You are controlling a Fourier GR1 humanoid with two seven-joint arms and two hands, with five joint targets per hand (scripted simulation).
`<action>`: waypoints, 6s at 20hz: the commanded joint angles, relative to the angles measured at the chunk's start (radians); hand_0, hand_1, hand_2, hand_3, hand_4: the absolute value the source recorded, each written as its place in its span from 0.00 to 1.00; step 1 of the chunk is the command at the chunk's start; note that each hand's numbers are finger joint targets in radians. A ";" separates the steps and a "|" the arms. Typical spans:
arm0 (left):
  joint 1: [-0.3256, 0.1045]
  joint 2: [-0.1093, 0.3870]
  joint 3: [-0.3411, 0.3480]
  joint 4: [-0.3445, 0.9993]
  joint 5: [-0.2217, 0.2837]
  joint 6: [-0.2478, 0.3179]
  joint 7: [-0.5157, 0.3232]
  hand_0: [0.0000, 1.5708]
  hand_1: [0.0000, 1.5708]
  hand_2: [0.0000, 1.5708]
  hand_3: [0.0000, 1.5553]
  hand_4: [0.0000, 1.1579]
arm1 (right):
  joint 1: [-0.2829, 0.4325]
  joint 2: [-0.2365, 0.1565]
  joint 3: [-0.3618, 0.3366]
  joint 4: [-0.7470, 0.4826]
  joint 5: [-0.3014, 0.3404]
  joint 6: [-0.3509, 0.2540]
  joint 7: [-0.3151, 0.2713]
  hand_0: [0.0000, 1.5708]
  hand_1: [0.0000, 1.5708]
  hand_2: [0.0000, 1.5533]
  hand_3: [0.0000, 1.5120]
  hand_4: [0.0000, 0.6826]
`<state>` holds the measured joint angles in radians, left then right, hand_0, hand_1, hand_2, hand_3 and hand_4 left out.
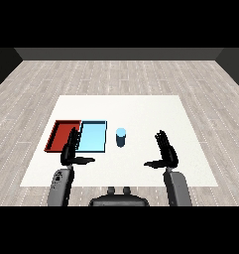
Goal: Pick the blue can and put it in the blue box
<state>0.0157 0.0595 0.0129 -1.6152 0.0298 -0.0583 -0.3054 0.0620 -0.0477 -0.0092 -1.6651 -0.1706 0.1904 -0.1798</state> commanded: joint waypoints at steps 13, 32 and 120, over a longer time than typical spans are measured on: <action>0.018 -0.016 0.008 -0.058 0.029 -0.008 0.016 0.00 0.00 0.00 0.00 0.00 | -0.228 0.047 -0.018 0.279 -0.040 -0.076 0.014 0.00 0.00 0.00 0.00 0.00; 0.019 0.001 0.064 -0.030 0.056 -0.032 -0.030 0.00 0.00 0.00 0.00 0.00 | -0.523 0.048 0.102 0.737 -0.202 -0.247 -0.159 0.00 0.00 0.00 0.00 0.00; -0.174 -0.059 -0.246 0.020 -0.002 0.170 0.173 0.00 0.00 0.00 0.00 0.00 | -0.774 -0.358 0.829 0.400 -0.427 -0.901 -0.002 0.96 0.96 0.95 0.92 0.87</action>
<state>-0.1273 0.0011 -0.2019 -1.6280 0.0166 0.0790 -0.1334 -0.7429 -0.3586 0.8502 -1.1461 -0.6600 -0.6982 -0.2423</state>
